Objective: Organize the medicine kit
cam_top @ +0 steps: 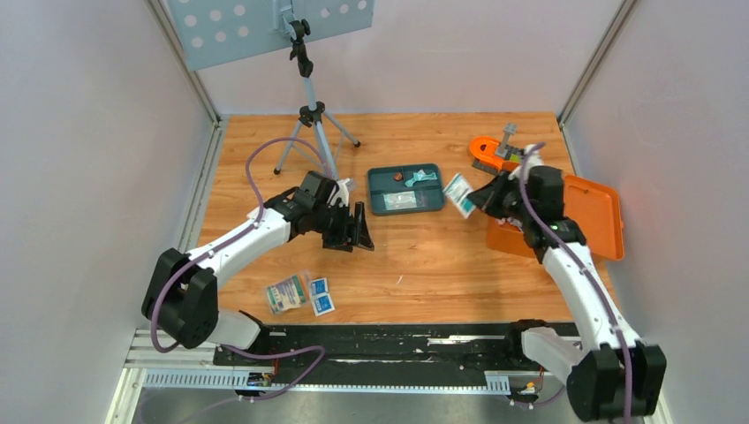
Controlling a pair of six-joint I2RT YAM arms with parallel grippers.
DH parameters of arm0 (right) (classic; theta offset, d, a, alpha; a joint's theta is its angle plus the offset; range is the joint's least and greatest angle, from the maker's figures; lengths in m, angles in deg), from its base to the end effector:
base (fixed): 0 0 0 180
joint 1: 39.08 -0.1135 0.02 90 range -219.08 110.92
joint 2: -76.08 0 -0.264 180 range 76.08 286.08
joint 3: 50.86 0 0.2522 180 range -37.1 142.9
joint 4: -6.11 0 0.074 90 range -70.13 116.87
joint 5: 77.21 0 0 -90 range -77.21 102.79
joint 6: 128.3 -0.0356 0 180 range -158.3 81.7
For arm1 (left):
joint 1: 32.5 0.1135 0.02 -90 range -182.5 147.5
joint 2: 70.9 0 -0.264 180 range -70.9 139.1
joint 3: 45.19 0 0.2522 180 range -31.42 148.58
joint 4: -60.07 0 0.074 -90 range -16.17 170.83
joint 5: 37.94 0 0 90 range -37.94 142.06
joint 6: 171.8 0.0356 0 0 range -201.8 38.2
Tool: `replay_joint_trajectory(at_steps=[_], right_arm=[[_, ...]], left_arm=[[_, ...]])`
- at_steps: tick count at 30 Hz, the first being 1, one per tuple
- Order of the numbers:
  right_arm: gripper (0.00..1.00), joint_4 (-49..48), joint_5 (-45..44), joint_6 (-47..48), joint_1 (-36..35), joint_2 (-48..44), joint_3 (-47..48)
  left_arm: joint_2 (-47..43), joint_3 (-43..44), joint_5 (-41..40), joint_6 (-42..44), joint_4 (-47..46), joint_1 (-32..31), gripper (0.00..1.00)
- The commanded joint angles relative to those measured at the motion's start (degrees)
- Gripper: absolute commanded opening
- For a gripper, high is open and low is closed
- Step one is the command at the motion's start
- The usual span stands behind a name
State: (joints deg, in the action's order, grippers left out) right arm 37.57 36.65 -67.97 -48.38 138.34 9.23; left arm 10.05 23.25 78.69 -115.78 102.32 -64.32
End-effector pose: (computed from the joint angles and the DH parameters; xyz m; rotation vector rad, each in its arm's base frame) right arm 0.2324 0.0527 0.2786 0.1444 2.2169 0.8343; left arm 0.2344 -0.1642 0.2332 0.1519 2.7010 -1.0014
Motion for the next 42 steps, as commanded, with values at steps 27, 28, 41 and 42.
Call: replay_joint_trajectory(at_steps=[27, 28, 41, 42], right_arm=[[0.01, -17.2, -2.6, -5.1, 34.9, 3.1, -5.9], [0.04, -17.2, -2.5, -5.1, 34.9, 3.5, -5.6], [0.54, -13.0, -8.6, -2.8, 34.8, -2.8, -2.8], [0.54, -12.5, -8.6, -2.5, 34.8, -3.6, -2.4]], left_arm=[[-4.9, 1.1, -6.4, 1.6, 5.0, 5.1, 0.78], [-4.9, 1.1, -6.7, 1.6, 5.1, 5.4, 0.78], [-8.2, 1.4, -9.6, 2.8, 10.3, 17.8, 0.79], [-8.2, 1.6, -9.7, 2.7, 10.9, 18.7, 0.79]])
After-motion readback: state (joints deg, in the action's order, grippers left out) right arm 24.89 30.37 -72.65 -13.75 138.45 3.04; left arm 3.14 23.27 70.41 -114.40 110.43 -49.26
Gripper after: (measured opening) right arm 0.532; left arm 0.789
